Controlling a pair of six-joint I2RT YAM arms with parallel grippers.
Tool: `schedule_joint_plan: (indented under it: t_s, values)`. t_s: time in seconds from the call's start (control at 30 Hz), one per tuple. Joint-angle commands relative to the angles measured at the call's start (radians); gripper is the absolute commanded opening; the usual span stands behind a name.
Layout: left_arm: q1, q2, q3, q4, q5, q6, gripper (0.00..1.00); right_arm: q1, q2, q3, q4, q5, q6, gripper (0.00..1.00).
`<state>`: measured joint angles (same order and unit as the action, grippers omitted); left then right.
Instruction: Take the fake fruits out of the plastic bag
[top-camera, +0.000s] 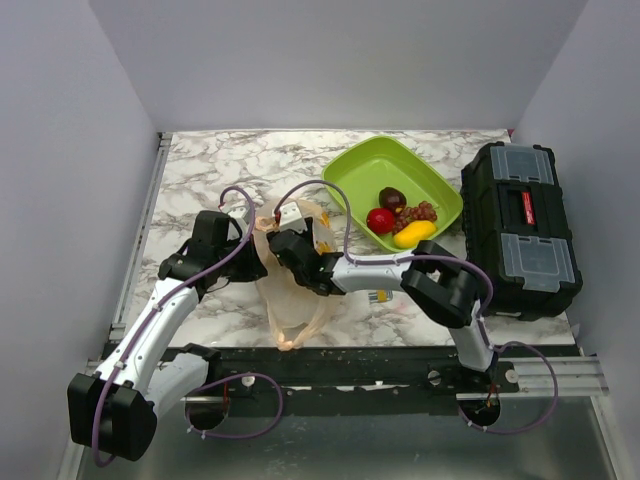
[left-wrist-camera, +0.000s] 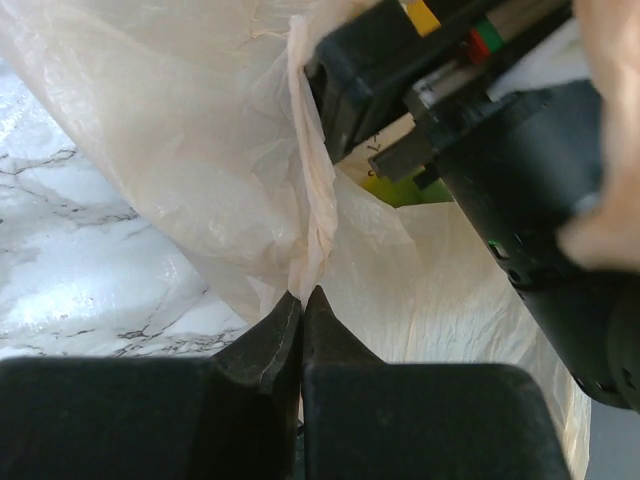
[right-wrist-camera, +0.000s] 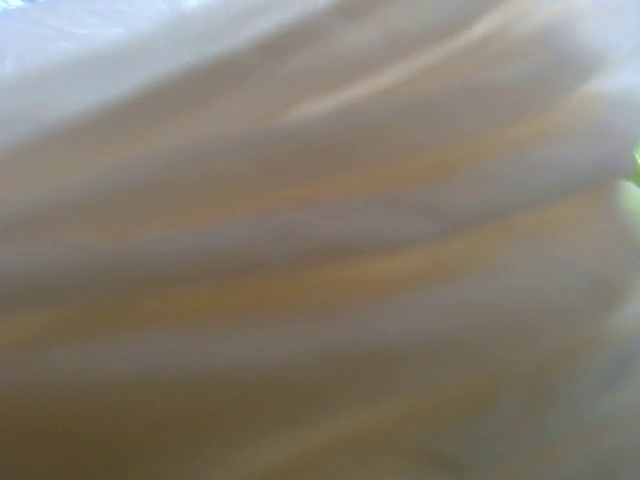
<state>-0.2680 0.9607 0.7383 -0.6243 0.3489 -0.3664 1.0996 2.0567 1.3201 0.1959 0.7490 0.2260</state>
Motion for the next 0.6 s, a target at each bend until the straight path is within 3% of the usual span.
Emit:
schedule_joint_plan:
  t_s: [0.0, 0.2, 0.37, 0.47, 0.57]
  values:
    - [0.006, -0.013, 0.015, 0.017, 0.022, 0.003, 0.00, -0.019, 0.055, 0.048, -0.019, 0.068, -0.020, 0.75]
    - [0.005, -0.011, 0.015, 0.017, 0.027, 0.003, 0.00, -0.050, 0.119, 0.091, -0.001, 0.076, -0.050, 0.82]
    - [0.006, -0.010, 0.014, 0.018, 0.031, 0.001, 0.00, -0.076, 0.172, 0.106, 0.073, 0.044, -0.088, 0.82]
    - [0.005, -0.008, 0.013, 0.019, 0.030, 0.001, 0.00, -0.084, 0.216, 0.138, 0.092, 0.047, -0.125, 0.78]
    - [0.005, -0.008, 0.013, 0.018, 0.029, 0.001, 0.00, -0.084, 0.230, 0.156, 0.102, 0.036, -0.144, 0.64]
